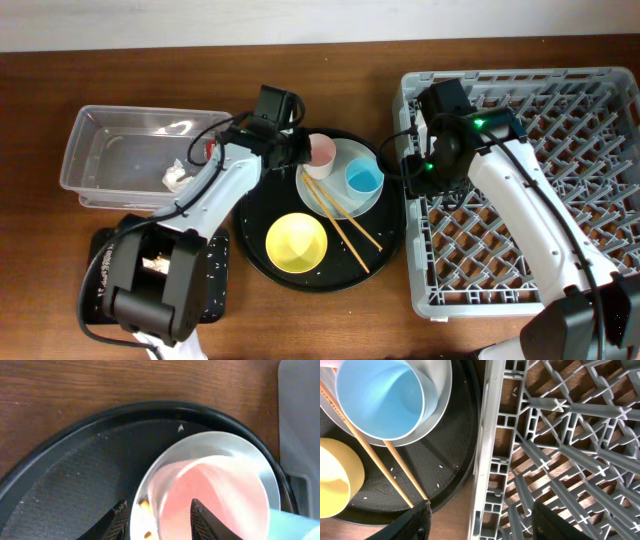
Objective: Sort waste into correct bins and load items into the dishwasher rack
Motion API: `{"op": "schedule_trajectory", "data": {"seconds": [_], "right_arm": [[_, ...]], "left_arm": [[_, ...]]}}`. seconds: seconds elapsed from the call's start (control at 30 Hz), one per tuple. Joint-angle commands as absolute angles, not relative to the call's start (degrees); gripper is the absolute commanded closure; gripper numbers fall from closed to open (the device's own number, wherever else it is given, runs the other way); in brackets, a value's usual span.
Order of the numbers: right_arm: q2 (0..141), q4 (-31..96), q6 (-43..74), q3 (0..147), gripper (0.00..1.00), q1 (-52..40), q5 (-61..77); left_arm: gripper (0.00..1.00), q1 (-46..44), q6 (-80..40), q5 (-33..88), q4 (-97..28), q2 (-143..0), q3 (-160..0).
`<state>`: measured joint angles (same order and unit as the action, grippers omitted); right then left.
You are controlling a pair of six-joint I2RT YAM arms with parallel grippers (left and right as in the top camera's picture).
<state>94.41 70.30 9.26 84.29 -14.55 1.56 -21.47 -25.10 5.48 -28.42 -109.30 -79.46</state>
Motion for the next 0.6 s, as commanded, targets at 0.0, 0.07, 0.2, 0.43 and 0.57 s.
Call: {"op": "schedule_trajectory", "data": {"seconds": [0.0, 0.07, 0.2, 0.43, 0.57], "right_arm": [[93.47, 70.72, 9.5, 84.33, 0.37, -14.48, 2.09], [93.47, 70.94, 9.5, 84.33, 0.37, -14.48, 2.11], [93.47, 72.25, 9.5, 84.33, 0.37, -14.48, 1.67], [93.47, 72.23, 9.5, 84.33, 0.36, -14.48, 1.72], [93.47, 72.23, 9.5, 84.33, 0.36, -14.48, 1.69]], "left_arm": [[0.67, -23.29, -25.21, 4.86, -30.17, -110.63, -80.55], [0.72, -23.64, -25.21, 4.62, -30.48, -110.69, -80.55], [0.85, -23.64, -25.19, 1.39, -30.74, -110.69, -80.51], [0.89, -23.64, -25.21, 1.43, -30.7, -110.69, -80.51], [0.96, -23.62, -25.21, 1.48, -29.93, -110.67, -80.53]]}}
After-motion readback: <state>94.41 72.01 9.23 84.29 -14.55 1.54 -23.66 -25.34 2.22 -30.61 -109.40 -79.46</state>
